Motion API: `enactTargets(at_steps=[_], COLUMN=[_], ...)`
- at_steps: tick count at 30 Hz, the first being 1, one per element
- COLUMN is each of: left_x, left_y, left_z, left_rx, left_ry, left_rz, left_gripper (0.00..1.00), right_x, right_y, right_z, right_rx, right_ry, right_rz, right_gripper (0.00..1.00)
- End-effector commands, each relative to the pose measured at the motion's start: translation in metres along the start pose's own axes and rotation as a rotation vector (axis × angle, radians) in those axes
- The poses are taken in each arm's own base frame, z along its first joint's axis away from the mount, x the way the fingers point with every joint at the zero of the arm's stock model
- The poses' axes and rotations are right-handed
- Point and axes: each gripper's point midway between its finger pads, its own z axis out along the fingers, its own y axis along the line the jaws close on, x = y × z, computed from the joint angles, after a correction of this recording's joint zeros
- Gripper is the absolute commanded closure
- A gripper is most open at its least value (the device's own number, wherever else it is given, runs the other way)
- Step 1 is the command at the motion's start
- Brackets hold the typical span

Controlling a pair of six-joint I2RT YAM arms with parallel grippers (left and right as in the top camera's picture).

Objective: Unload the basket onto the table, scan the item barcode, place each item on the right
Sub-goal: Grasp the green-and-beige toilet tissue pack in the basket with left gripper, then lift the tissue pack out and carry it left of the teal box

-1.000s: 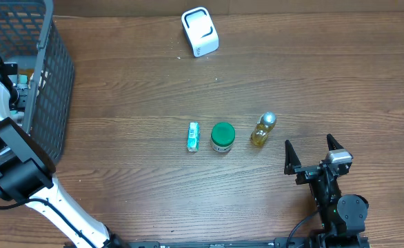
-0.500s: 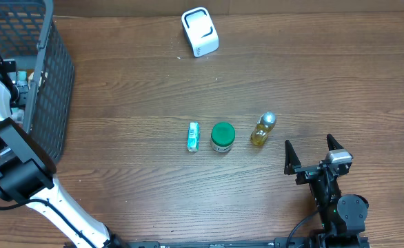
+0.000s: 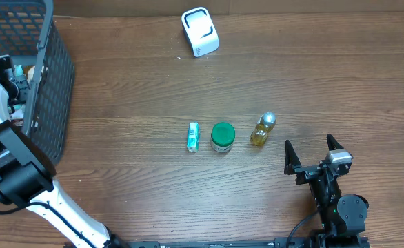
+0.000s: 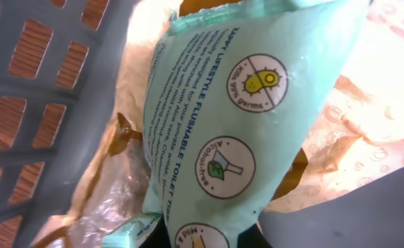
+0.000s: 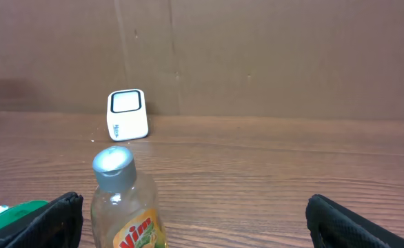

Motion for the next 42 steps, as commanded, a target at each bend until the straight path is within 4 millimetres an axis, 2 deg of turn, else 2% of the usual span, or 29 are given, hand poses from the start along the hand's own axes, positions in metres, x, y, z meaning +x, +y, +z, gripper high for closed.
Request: enactTargets(at_steps=[1, 4, 10, 16, 21, 24, 28, 37, 42], left_x=[-0.037, -0.059, -0.095, -0.1, -0.091, -0.079, -0.051, 0.017, 0.049], left_y=[-0.001, 0.006, 0.013, -0.009, -0.042, -0.061, -0.085, -0.133, -0.155], left_z=[-0.063, -0.109, -0.219, -0.316, -0.371, -0.386, -0.389, -0.361, -0.354], left_rx=[0.035, 0.021, 0.013, 0.047, 0.106, 0.16, 0.227, 0.304, 0.334], left_ry=[-0.16, -0.272, -0.533, -0.713, -0.795, -0.784, -0.693, -0.385, -0.253], left_rz=[-0.082, -0.119, -0.196, -0.173, -0.124, -0.133, -0.147, -0.093, -0.077], left_gripper=[0.96, 0.96, 0.96, 0.96, 0.96, 0.96, 0.96, 0.96, 0.96], right_x=[0.002, 0.002, 0.002, 0.002, 0.002, 0.002, 0.002, 0.002, 0.002], right_y=[-0.003, -0.003, -0.003, -0.003, -0.003, -0.003, -0.003, -0.003, -0.003], right_z=[0.0, 0.0, 0.0, 0.0, 0.0, 0.0, 0.0, 0.0, 0.0], right_rx=[0.013, 0.013, 0.013, 0.013, 0.013, 0.013, 0.013, 0.013, 0.013], right_ry=[-0.001, -0.001, -0.002, -0.001, -0.002, -0.001, -0.002, -0.002, -0.002], right_rz=[-0.003, -0.003, -0.003, -0.003, -0.003, -0.003, -0.003, -0.003, -0.003], right_gripper=[0.0, 0.0, 0.0, 0.0, 0.0, 0.0, 0.0, 0.0, 0.0])
